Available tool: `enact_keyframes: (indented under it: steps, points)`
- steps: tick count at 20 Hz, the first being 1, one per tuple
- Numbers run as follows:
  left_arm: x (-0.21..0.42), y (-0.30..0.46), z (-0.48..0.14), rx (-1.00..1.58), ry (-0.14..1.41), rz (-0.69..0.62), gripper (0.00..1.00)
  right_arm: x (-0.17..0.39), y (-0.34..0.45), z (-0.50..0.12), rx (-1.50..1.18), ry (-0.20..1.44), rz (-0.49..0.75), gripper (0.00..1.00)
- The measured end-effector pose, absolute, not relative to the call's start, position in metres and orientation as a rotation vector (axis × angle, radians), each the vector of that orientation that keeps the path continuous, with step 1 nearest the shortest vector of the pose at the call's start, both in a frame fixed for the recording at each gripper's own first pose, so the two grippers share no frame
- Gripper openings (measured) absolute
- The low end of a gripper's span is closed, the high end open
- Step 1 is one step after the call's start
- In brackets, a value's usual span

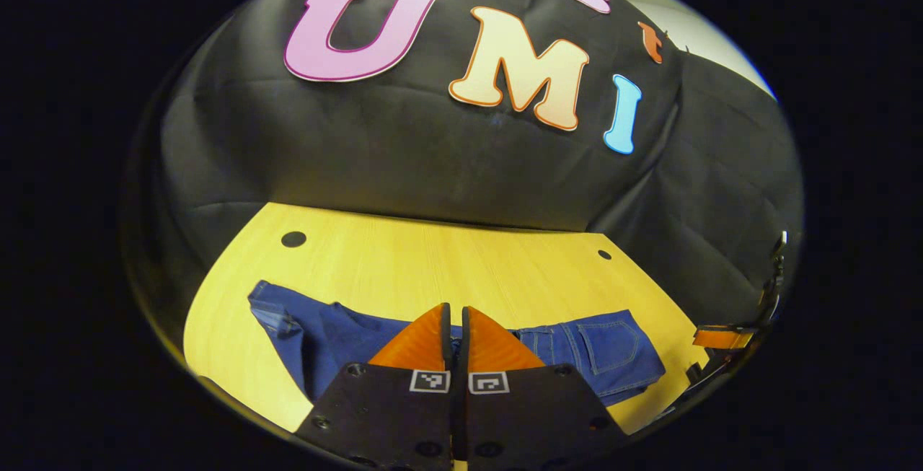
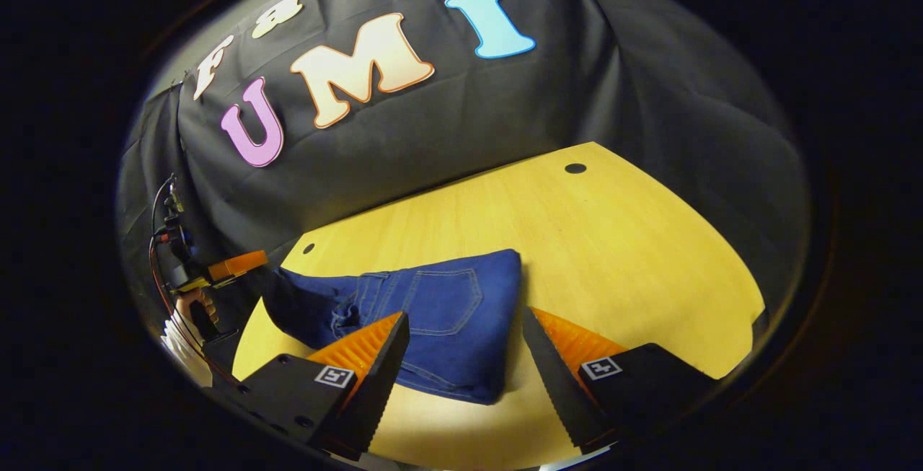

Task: Grasp the waist and the cuffs of the jeans and fold them to make the two legs overlap; first hold the waist and fold one-third of the jeans toward the cuffs, then hold the cuffs and fold the remaining one-third in the same direction to finish folding.

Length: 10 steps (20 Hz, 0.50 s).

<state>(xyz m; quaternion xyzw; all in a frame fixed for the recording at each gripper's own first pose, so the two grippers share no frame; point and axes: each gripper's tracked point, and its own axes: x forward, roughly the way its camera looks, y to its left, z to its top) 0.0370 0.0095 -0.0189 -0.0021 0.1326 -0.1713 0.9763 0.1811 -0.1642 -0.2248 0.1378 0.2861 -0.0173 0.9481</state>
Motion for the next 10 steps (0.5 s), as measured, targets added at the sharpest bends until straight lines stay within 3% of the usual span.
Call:
enact_keyframes:
  steps: [3,10]
  points:
    - [0.037,0.015,-0.020,-0.028,0.262,-0.323,0.00,0.180,-0.167,-0.224,0.284,0.583,-0.039,0.98]
    - [0.036,0.111,-0.020,0.075,0.267,-0.188,0.02,0.198,-0.111,-0.237,0.290,0.612,-0.004,0.98]
